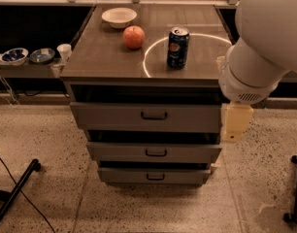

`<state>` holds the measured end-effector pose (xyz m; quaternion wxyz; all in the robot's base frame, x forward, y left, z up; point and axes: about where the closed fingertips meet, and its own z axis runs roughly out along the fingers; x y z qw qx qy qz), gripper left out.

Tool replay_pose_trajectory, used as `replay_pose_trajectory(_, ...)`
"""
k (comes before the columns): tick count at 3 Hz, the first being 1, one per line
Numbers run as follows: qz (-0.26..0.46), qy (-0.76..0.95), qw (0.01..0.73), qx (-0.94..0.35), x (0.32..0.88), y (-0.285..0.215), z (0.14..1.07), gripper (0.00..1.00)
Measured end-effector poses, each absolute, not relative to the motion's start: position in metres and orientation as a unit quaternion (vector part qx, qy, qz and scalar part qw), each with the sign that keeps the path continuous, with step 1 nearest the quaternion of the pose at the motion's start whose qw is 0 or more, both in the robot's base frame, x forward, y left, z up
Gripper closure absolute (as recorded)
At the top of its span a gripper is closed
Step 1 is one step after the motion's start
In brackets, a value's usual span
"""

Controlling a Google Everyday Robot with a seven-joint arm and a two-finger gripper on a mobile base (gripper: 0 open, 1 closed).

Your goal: Open top drawer

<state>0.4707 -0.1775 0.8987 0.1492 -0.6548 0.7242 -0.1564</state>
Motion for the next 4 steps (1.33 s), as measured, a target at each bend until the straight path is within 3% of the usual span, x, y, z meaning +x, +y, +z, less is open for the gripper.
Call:
replay_pose_trajectory(1, -0.156, 0.724, 0.15, -0.655, 0.471, -0.178, 0.899, 0.0)
replay_pose_trajectory(4, -0.092, 0.686, 0.237, -0.682, 0.509, -0.174, 0.801, 0.0)
